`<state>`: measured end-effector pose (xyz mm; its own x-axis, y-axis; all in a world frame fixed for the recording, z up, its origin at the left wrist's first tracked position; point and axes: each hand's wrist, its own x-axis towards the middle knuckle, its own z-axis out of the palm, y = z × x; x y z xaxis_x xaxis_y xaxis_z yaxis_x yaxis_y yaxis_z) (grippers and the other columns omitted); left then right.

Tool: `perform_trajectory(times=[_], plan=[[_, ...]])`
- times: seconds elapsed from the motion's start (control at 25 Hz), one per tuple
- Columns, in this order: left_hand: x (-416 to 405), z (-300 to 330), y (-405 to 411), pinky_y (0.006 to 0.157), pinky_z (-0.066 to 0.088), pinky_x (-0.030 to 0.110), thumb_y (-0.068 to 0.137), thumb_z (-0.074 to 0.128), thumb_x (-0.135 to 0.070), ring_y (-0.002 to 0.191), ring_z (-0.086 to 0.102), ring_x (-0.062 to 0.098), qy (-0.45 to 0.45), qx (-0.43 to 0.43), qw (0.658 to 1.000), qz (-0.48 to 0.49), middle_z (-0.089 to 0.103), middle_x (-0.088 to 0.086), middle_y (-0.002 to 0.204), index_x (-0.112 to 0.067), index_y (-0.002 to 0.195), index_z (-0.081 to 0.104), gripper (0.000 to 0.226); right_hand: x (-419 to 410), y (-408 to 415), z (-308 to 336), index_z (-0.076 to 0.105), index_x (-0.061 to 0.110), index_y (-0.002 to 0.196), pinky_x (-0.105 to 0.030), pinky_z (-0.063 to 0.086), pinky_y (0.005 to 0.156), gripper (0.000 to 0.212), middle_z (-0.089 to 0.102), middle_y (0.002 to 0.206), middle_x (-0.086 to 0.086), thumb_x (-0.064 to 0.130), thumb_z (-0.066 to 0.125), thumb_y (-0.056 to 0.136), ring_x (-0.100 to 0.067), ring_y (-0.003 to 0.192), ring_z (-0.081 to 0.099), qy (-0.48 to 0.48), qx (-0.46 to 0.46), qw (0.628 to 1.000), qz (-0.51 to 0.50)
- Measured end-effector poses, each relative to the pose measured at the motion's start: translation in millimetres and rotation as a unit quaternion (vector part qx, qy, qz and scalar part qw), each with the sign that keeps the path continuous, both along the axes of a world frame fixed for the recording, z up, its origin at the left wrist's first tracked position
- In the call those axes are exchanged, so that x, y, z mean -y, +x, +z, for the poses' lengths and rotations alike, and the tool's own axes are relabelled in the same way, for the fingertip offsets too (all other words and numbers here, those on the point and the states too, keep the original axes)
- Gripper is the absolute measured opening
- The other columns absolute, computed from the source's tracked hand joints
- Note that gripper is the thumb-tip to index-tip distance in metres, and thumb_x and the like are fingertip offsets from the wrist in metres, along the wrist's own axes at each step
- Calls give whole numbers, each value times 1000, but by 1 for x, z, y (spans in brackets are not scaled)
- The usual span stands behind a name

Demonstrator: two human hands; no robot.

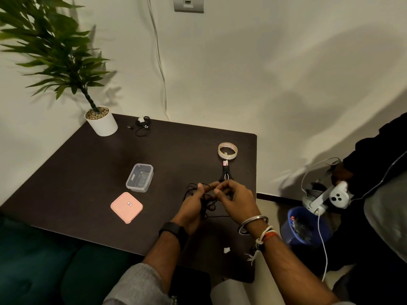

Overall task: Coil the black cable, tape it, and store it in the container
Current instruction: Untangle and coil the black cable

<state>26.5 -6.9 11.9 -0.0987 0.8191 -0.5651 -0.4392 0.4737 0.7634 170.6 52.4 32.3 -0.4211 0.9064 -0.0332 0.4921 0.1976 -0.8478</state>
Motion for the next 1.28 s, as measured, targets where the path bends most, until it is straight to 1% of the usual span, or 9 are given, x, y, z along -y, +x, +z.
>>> perform_trajectory(times=[0.08, 0.16, 0.36, 0.48, 0.68, 0.84, 1.0, 1.16, 1.28], plan=[[-1, -4, 0, 114, 32, 51, 106, 24, -51, 128, 54, 20, 0, 25, 1000, 5, 69, 2, 132, -29, 117, 75, 57, 4, -1, -2, 68, 32, 94, -11, 46, 68, 4, 67, 82, 15, 32, 70, 91, 3, 79, 63, 9, 25, 1000, 10], [-2, -5, -1, 116, 31, 49, 107, 25, -47, 130, 58, 22, 5, 66, 997, 27, 73, 4, 125, -21, 118, 73, 56, 8, -2, -5, 70, 33, 97, -8, 40, 65, 6, 63, 82, 18, 34, 70, 91, 7, 78, 59, 14, 51, 998, 28], [-6, 3, -9, 74, 56, 39, 106, 32, -45, 95, 69, 26, -1, 252, 949, 187, 74, 8, 84, -15, 80, 52, 45, 12, 2, -9, 70, 34, 98, -7, 37, 56, 9, 62, 70, 17, 40, 69, 91, 6, 62, 59, -6, 92, 993, 68], [-6, 3, -16, 63, 46, 32, 104, 37, -50, 54, 43, 13, -22, 152, 969, 191, 40, -3, 57, -16, 77, 49, 45, 9, 5, -4, 73, 30, 86, -7, 39, 49, 14, 61, 61, 15, 44, 71, 88, 6, 58, 59, 6, 106, 990, 94], [0, 6, -20, 52, 34, 25, 100, 38, -61, 50, 38, 8, -45, -171, 981, -85, 54, -3, 70, -18, 98, 67, 52, 2, 7, 8, 71, 32, 79, -3, 45, 55, 12, 68, 68, 15, 41, 76, 83, 8, 68, 64, -7, 66, 991, 116], [6, 15, -16, 51, 38, 21, 93, 28, -77, 57, 61, 8, -7, -122, 968, -218, 78, -1, 90, -38, 114, 67, 59, -11, 3, 18, 68, 32, 84, -3, 47, 62, 11, 69, 76, 13, 35, 79, 82, 8, 75, 64, 6, 23, 995, 93], [9, 17, -17, 54, 31, 24, 80, 47, -82, 49, 34, 7, -18, -70, 983, -169, 49, -8, 59, -32, 69, 67, 56, -17, -5, 21, 66, 32, 89, -2, 46, 60, 13, 67, 79, 16, 31, 78, 84, 12, 76, 63, 5, 16, 997, 70], [4, 13, -16, 74, 43, 33, 89, 59, -59, 78, 51, 16, -25, -69, 997, -30, 60, 1, 89, -16, 89, 62, 42, -11, -8, 14, 66, 28, 97, -11, 47, 70, 9, 69, 85, 15, 24, 71, 91, 9, 74, 64, -16, 8, 999, 51], [0, 10, -10, 80, 53, 39, 101, 48, -49, 96, 70, 21, -30, 60, 992, 109, 75, 6, 104, -13, 96, 61, 38, 1, -10, 7, 65, 26, 105, -14, 47, 64, 13, 72, 90, 10, 21, 67, 93, 8, 68, 63, -43, -4, 998, 55]])
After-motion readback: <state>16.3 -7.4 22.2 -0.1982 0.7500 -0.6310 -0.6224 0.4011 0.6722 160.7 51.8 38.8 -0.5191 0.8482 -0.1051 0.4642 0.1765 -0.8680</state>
